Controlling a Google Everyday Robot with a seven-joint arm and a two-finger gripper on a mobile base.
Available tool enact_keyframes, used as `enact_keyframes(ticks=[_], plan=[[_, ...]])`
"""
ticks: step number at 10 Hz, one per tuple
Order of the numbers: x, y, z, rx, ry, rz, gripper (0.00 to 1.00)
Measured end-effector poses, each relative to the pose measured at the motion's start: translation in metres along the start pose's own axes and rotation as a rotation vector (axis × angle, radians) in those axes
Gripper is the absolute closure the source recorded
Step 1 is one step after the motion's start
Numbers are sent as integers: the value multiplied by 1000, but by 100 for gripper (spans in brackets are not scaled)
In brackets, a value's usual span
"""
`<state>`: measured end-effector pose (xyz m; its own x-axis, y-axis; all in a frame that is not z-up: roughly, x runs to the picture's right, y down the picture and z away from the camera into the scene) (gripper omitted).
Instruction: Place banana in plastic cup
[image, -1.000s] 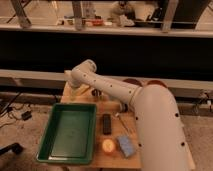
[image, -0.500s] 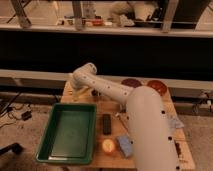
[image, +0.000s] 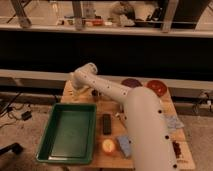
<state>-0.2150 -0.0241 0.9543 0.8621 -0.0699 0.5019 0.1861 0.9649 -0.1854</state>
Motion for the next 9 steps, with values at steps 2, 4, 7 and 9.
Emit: enact_keyframes(ticks=[2, 4, 7, 9], plan=[[-1, 0, 0, 0, 0, 0, 0], [-1, 0, 0, -1, -1, 0, 0], [-1, -3, 8, -4, 4, -5, 0], [1, -12, 13, 6, 15, -5, 0]])
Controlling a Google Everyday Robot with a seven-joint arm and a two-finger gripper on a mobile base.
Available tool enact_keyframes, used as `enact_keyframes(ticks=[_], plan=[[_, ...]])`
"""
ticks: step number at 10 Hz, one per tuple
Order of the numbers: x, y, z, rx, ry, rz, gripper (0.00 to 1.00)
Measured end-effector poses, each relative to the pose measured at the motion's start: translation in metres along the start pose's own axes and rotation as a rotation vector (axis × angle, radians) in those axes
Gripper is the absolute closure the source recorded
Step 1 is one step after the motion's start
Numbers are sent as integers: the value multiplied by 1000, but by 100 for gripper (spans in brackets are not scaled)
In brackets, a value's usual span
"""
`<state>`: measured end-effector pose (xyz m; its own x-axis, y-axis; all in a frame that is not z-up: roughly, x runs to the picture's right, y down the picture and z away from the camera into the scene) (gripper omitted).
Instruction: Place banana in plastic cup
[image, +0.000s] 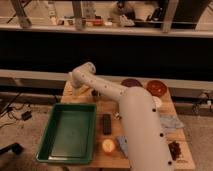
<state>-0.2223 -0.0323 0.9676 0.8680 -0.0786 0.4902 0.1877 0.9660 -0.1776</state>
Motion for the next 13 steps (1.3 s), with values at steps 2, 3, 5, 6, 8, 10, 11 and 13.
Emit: enact_keyframes(ticks=[2, 3, 5, 6, 8, 10, 11, 13], plan=[[16, -9, 4, 17, 24, 23, 0], [23, -9, 4, 21, 36, 44, 0], [43, -4, 4, 21, 52, 88, 0], [57, -2, 1, 20, 58, 111, 0], [59, -1, 3, 10, 52, 120, 0], [47, -5, 12, 2, 40, 117, 0], [39, -8, 16, -2, 32, 111, 0], [31, -13, 21, -5, 22, 105, 0]])
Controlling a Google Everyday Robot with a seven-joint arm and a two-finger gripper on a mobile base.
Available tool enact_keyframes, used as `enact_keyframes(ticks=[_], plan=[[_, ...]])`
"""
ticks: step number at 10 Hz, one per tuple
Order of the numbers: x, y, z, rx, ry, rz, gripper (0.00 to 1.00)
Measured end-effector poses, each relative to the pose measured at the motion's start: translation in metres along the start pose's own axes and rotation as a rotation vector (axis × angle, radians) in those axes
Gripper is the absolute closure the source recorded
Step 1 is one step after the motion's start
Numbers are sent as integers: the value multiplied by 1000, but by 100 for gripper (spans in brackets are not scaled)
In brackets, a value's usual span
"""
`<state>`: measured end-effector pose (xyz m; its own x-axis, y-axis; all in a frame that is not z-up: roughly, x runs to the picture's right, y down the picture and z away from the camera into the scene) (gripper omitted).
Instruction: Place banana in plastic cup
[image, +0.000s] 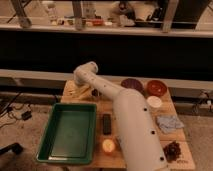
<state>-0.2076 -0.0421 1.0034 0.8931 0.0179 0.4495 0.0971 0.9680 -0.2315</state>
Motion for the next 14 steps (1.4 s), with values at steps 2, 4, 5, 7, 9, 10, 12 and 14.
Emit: enact_keyframes(ticks=[2, 4, 5, 7, 9, 10, 12, 14], plan=[[4, -2, 2, -2, -2, 7, 1], [9, -1, 4, -7, 1, 19, 18], [12, 0, 5, -10, 2, 24, 26], [17, 1, 6, -13, 3, 31, 40], [21, 2, 7, -19, 3, 35, 41], [24, 3, 7, -28, 3, 35, 41], [24, 6, 11, -74, 1, 22, 41], [23, 9, 13, -93, -1, 12, 41]])
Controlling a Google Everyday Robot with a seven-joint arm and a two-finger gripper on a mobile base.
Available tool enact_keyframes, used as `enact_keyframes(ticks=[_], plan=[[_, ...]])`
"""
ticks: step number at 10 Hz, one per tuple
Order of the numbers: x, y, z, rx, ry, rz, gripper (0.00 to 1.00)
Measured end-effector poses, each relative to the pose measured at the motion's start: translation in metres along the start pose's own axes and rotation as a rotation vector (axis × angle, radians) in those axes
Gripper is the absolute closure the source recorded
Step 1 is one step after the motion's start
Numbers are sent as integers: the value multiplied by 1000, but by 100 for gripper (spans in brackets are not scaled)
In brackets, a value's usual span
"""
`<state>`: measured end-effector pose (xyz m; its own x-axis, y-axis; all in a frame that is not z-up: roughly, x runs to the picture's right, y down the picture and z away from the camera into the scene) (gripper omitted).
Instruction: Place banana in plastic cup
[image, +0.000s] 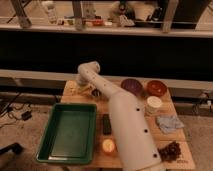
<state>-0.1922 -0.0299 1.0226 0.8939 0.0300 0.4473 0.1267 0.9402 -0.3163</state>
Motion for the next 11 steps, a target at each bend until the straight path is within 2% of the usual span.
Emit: enact_keyframes(ticks=[2, 3, 6, 8, 11], plan=[[3, 2, 2, -19, 2, -8, 41], [2, 3, 3, -31, -4, -13, 44], [5, 6, 6, -58, -16, -17, 73], [5, 7, 6, -68, -33, -19, 87], [2, 7, 1, -52, -51, -22, 88]])
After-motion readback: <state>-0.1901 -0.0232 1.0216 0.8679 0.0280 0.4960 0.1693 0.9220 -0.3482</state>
